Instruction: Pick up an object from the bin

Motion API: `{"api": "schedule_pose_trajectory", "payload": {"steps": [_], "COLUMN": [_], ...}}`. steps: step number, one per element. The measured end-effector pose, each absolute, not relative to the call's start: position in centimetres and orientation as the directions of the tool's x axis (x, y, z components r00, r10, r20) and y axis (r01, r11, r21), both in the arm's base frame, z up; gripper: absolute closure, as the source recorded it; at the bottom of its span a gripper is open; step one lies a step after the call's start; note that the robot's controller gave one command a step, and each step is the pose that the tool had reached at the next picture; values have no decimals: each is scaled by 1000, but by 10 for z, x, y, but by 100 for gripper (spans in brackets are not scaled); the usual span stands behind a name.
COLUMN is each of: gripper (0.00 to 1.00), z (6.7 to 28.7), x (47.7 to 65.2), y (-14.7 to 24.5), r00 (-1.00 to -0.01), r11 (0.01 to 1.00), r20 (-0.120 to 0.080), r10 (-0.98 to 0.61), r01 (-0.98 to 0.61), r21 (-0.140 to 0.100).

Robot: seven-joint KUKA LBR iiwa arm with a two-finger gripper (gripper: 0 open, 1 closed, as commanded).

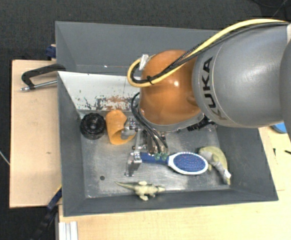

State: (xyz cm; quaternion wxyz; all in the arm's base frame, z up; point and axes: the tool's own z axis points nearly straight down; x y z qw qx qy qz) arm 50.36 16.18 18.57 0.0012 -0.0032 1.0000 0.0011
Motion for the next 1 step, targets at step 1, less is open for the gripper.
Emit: {"api": "schedule_pose_trajectory", "payload": {"steps": [1], "gripper": [0], "z": [198], "x": [545], "y": [93], "r00": [-997], "r11": [997], "r20": [-9], "r10": [71], "r01": [71], "r21": [0]}}
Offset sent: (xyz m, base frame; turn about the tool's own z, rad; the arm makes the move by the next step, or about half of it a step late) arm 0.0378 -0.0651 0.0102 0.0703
